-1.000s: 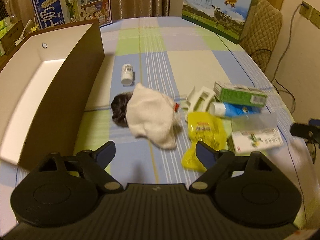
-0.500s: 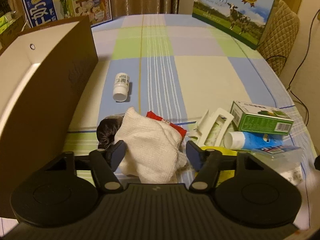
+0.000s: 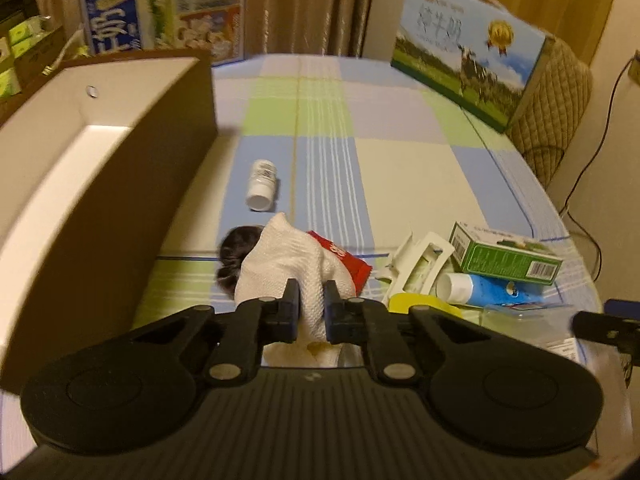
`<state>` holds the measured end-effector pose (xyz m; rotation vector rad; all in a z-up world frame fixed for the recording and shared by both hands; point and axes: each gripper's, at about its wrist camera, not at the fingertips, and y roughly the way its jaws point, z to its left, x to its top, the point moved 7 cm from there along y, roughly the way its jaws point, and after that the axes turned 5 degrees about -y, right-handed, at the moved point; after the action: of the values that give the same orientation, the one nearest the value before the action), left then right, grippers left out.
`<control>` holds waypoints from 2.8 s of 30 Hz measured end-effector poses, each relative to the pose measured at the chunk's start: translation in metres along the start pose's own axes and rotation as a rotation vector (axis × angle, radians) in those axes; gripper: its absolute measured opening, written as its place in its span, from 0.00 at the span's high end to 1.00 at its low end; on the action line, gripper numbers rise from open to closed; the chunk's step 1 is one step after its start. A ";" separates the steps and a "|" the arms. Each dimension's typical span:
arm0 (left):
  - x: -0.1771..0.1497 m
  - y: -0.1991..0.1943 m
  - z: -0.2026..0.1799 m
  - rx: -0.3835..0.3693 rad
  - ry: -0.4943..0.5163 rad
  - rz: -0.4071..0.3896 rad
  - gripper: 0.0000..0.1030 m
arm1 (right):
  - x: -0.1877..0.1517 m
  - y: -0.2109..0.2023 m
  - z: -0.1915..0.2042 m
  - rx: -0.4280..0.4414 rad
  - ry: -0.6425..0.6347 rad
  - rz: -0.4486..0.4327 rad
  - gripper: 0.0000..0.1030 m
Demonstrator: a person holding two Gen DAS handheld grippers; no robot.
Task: Organize objects
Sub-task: 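Grasp the white cloth with the left tool while the right tool grasps the clear plastic container, then carry cloth and container into the brown box and open both tools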
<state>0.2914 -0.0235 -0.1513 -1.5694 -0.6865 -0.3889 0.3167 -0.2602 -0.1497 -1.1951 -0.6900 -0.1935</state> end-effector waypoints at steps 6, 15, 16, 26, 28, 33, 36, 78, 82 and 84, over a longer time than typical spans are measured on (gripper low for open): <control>-0.001 -0.028 0.019 0.028 -0.048 -0.027 0.91 | -0.001 0.023 0.012 -0.043 -0.018 0.047 0.15; -0.013 -0.050 0.038 0.079 -0.105 -0.032 0.91 | -0.001 0.045 0.022 -0.104 -0.067 0.071 0.15; -0.014 -0.052 0.039 0.082 -0.110 -0.033 0.91 | -0.002 0.047 0.023 -0.116 -0.074 0.075 0.15; -0.017 -0.068 0.043 0.103 -0.127 -0.045 0.91 | -0.001 0.036 0.021 -0.104 -0.091 0.026 0.18; -0.017 -0.072 0.043 0.104 -0.125 -0.049 0.91 | 0.002 0.026 0.022 -0.084 -0.092 0.004 0.18; -0.014 -0.084 0.043 0.086 -0.115 -0.062 0.91 | 0.010 -0.002 0.033 -0.041 -0.098 -0.039 0.18; -0.011 -0.092 0.045 0.064 -0.113 -0.066 0.91 | 0.013 -0.018 0.047 -0.014 -0.104 -0.064 0.18; 0.070 -0.111 0.293 -0.013 -0.081 -0.030 0.94 | 0.052 0.039 0.387 0.222 -0.298 -0.120 0.18; 0.068 -0.098 0.304 -0.003 -0.087 0.014 0.93 | 0.050 0.065 0.397 0.207 -0.333 -0.081 0.18; 0.068 -0.093 0.308 -0.003 -0.088 0.024 0.92 | 0.048 0.075 0.400 0.203 -0.347 -0.064 0.18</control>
<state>0.2386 0.2921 -0.0764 -1.6034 -0.7338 -0.3044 0.2351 0.1391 -0.1035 -1.0204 -1.0273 0.0337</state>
